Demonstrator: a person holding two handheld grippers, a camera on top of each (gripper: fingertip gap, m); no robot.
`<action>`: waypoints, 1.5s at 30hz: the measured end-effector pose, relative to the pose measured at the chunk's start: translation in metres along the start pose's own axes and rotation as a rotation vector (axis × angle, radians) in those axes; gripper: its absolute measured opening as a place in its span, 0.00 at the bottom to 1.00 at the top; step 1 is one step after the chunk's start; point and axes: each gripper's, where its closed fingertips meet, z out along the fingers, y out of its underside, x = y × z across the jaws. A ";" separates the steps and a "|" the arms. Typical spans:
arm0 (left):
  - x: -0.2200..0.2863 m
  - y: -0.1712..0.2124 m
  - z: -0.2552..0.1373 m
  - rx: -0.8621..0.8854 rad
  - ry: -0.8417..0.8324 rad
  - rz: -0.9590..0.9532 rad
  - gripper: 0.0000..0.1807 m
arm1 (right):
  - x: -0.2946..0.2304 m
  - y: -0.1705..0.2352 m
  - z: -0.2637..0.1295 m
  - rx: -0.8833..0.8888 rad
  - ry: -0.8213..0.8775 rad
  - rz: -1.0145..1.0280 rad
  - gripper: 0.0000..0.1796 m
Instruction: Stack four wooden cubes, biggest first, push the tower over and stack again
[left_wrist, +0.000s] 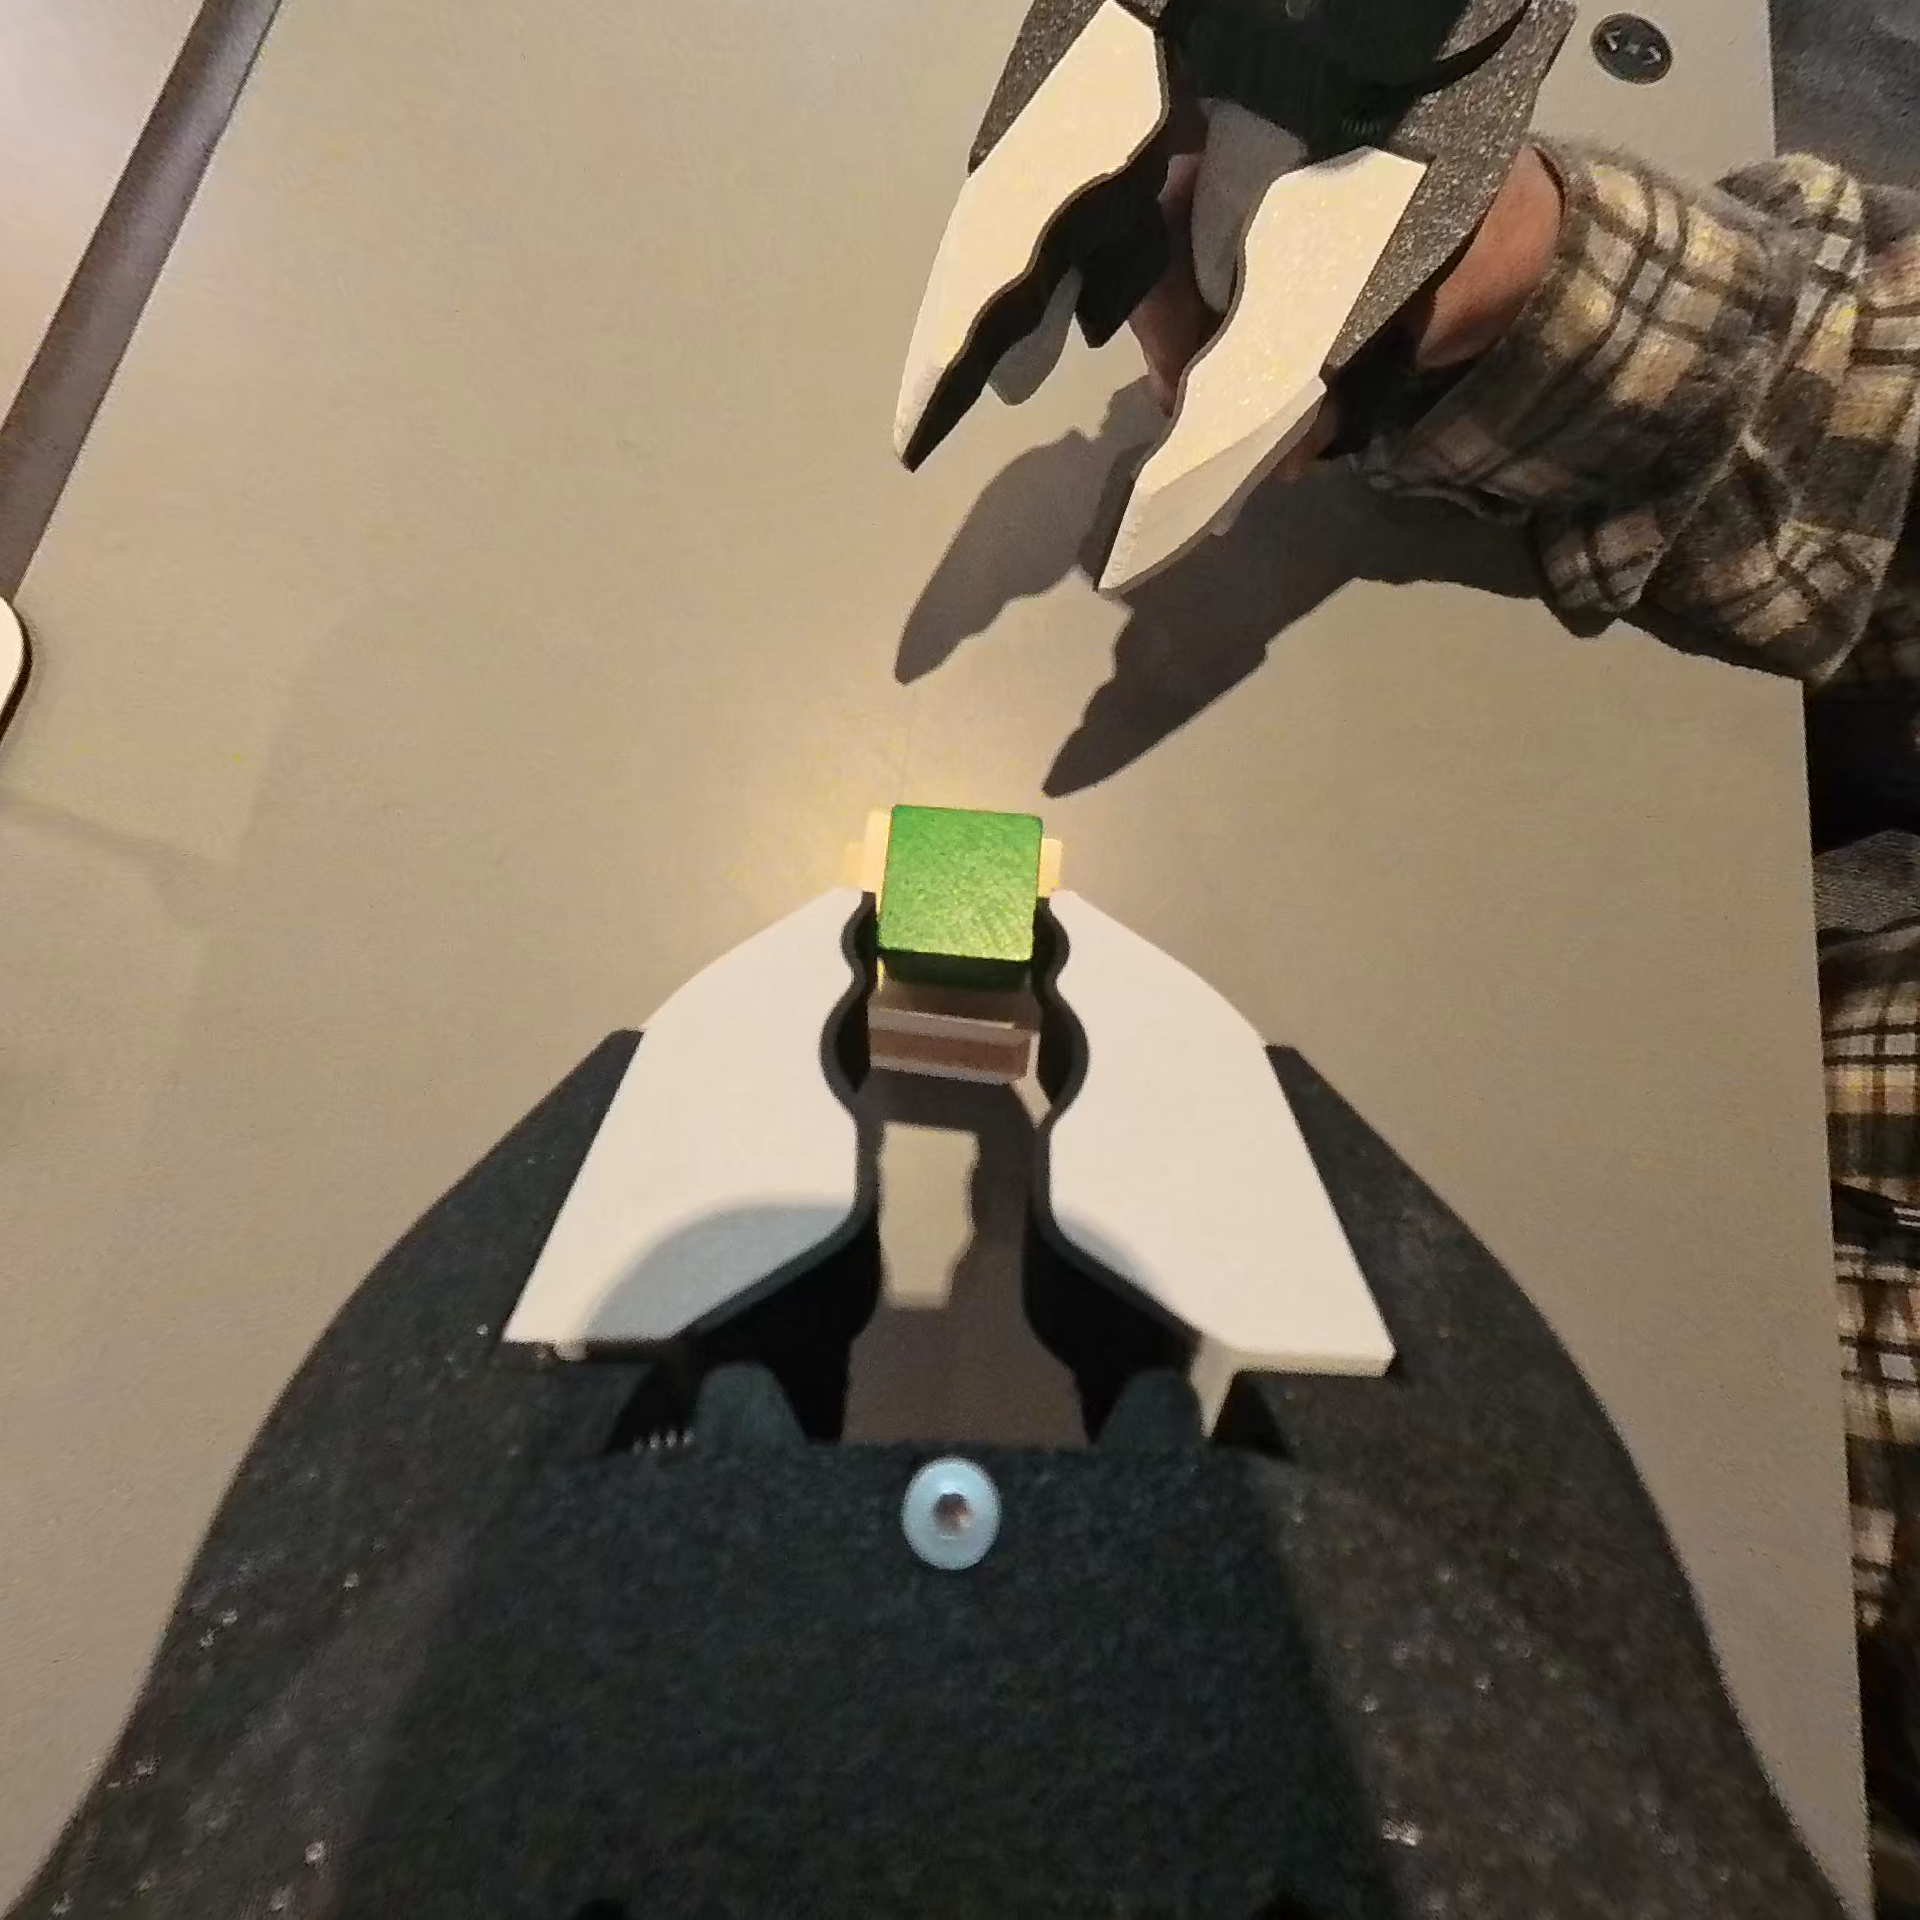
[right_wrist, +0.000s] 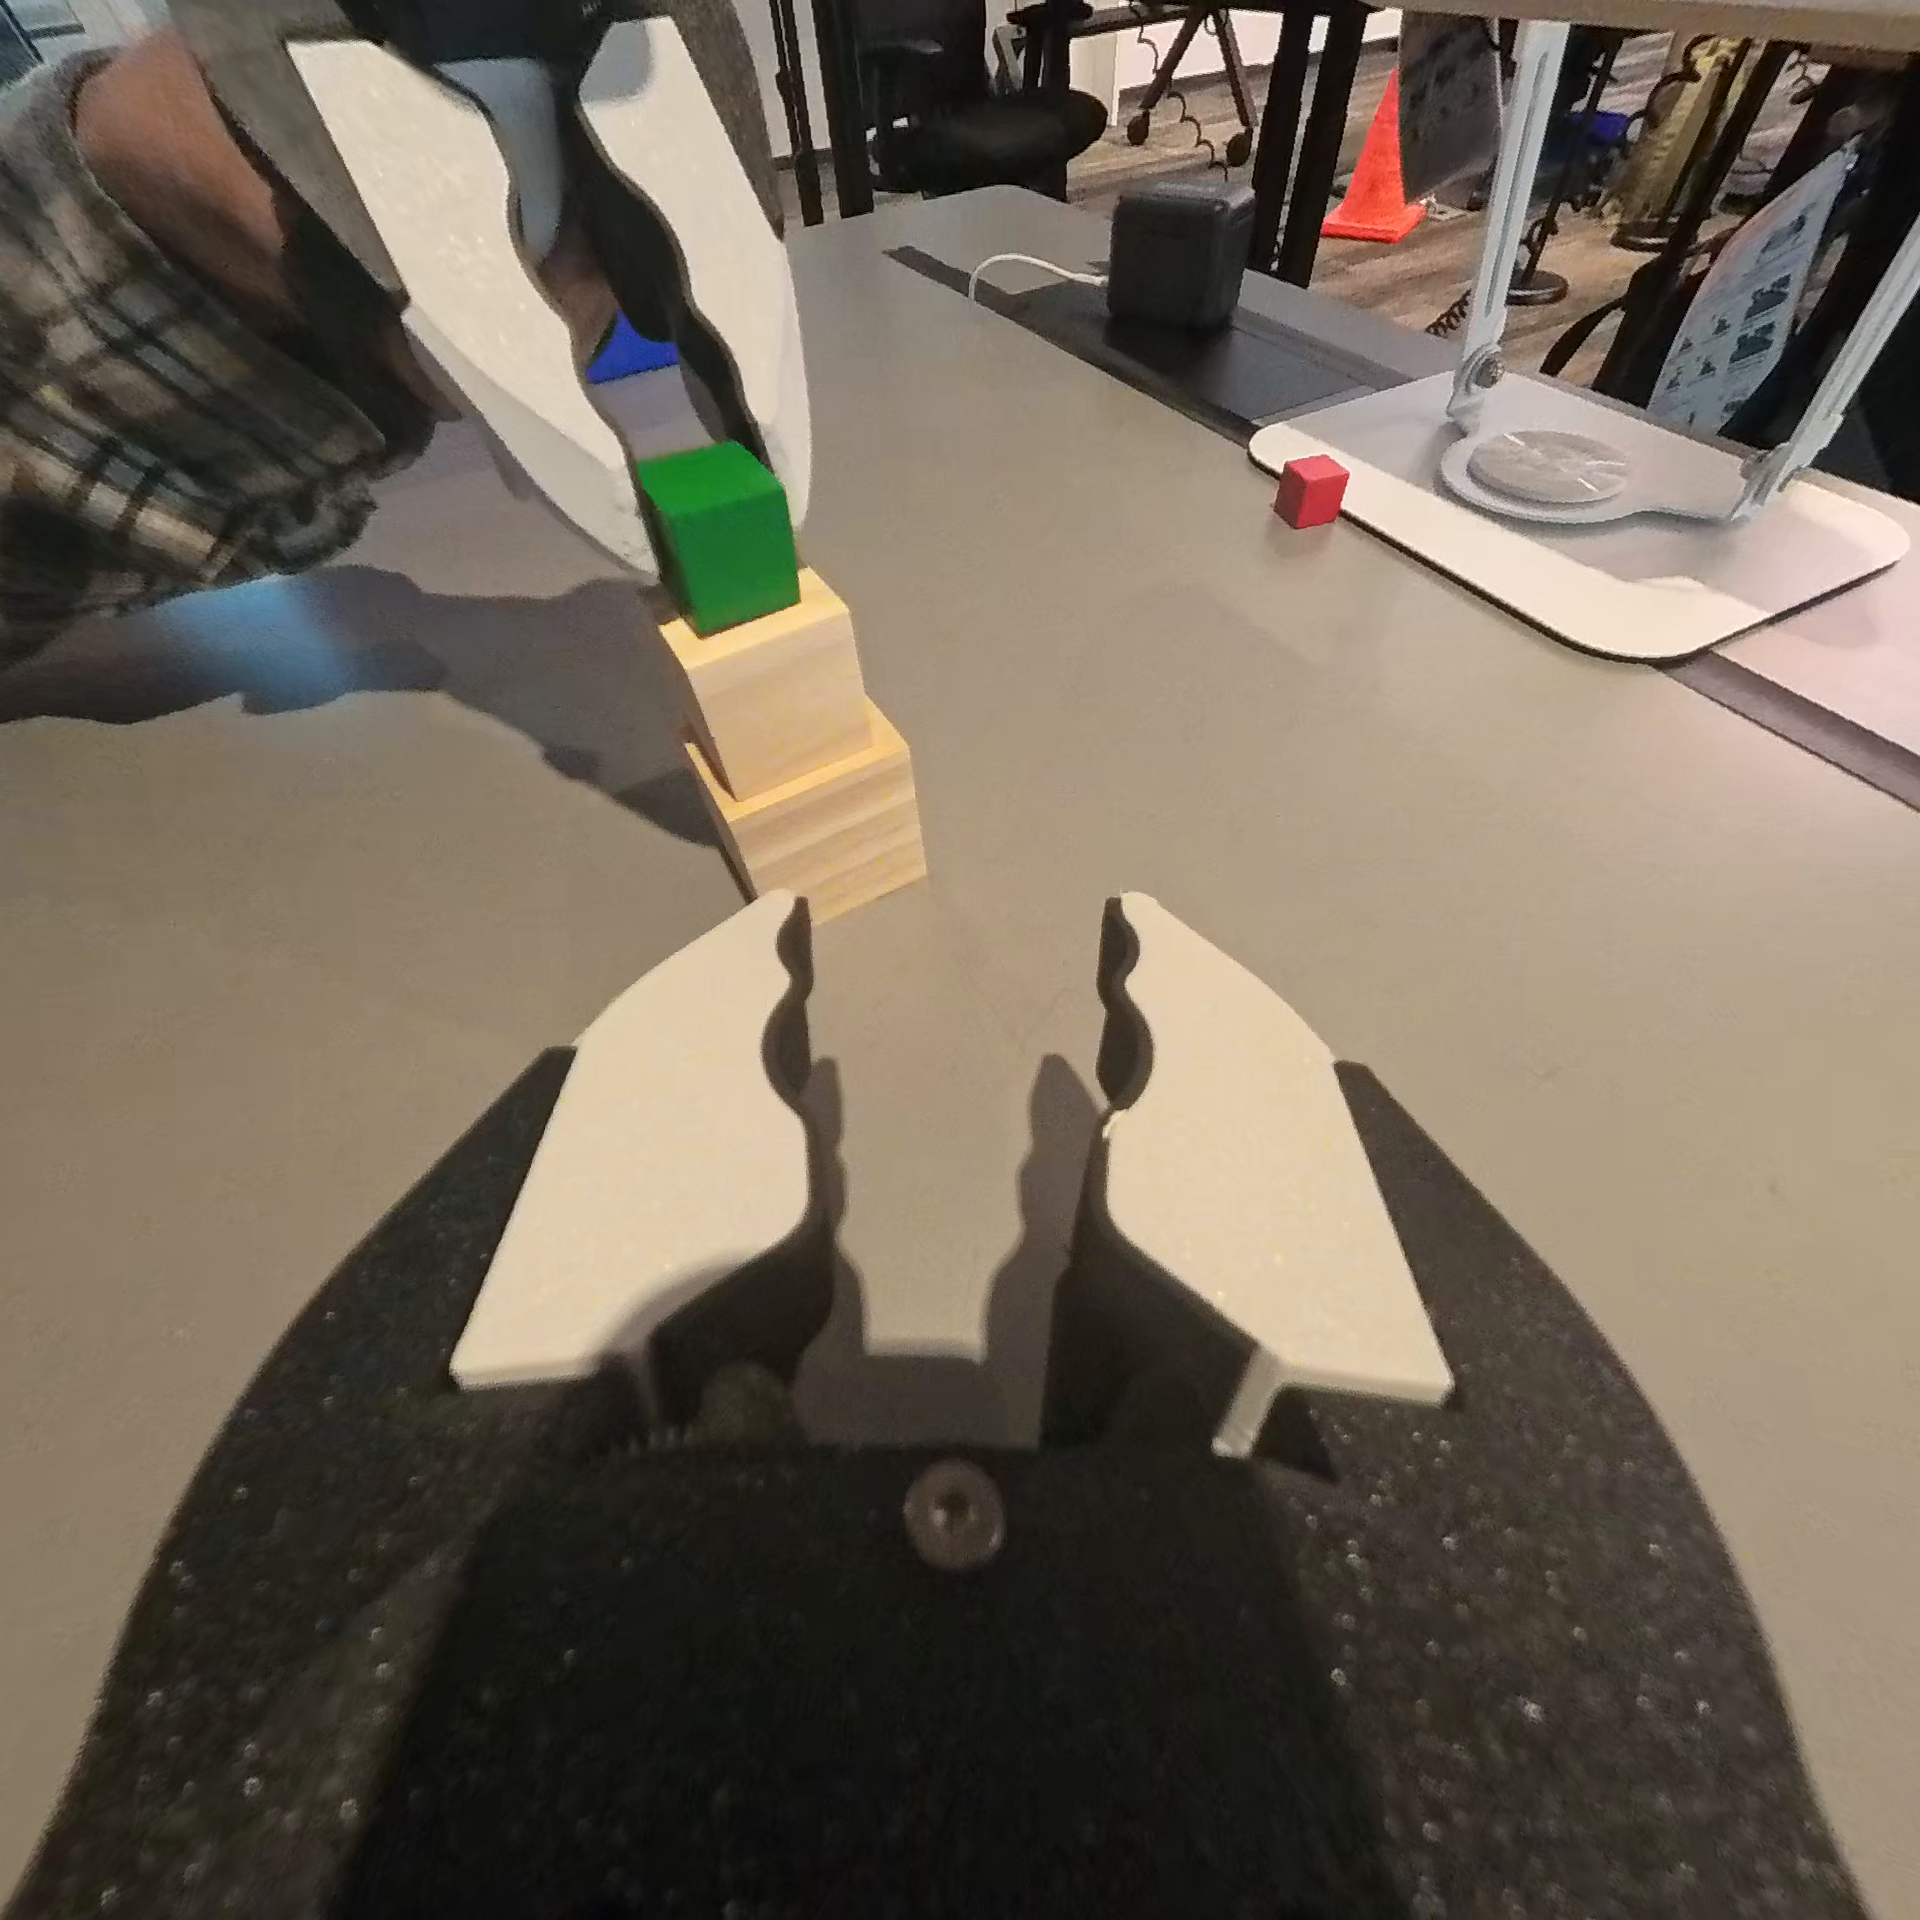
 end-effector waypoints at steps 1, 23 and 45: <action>0.000 0.000 0.000 0.000 0.000 0.004 0.16 | 0.000 0.000 0.000 0.000 -0.001 0.001 0.29; 0.002 0.003 0.002 0.009 0.010 0.002 0.18 | -0.002 0.002 0.002 -0.006 -0.016 0.011 0.29; -0.185 0.019 -0.079 0.237 -0.193 -0.006 0.40 | -0.004 -0.002 0.000 0.013 -0.032 -0.004 0.29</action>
